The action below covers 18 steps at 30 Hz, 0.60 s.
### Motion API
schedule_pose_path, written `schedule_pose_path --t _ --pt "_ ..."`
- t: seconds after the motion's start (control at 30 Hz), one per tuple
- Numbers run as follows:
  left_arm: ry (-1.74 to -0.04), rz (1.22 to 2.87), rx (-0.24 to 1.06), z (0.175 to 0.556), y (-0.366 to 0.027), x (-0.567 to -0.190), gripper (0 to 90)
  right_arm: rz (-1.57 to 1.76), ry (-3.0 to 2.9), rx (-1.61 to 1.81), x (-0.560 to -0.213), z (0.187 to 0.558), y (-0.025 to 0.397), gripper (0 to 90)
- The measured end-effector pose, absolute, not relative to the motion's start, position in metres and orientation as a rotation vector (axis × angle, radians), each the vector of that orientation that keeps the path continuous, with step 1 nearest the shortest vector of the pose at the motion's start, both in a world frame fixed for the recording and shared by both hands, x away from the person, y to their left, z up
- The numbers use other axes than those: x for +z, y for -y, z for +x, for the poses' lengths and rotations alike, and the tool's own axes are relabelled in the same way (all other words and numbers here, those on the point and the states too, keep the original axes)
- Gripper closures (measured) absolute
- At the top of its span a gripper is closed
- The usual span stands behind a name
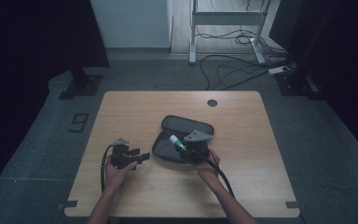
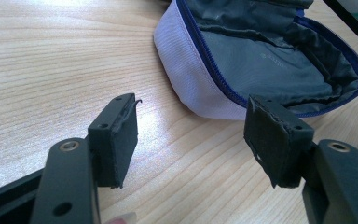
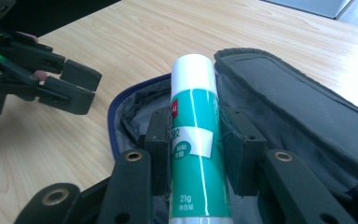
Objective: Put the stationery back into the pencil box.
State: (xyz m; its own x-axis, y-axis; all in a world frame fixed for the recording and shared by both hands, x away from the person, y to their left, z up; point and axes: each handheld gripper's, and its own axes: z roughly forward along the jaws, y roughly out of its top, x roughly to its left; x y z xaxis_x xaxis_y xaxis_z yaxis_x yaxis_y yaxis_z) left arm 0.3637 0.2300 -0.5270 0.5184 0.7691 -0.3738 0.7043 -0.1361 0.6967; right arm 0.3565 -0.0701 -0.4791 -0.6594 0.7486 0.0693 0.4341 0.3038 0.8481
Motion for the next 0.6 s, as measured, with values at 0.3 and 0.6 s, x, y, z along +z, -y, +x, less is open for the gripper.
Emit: schedule_pose_path --t 0.3,0.6 --pt "-1.216 1.878 0.091 0.364 -0.228 -0.528 35.3 1.105 -2.216 1.261 -0.481 0.373 0.072 64.4" --pt "-1.216 1.883 0.09 0.364 -0.227 -0.529 35.3 1.161 -2.202 1.225 -0.488 0.388 0.077 64.4"
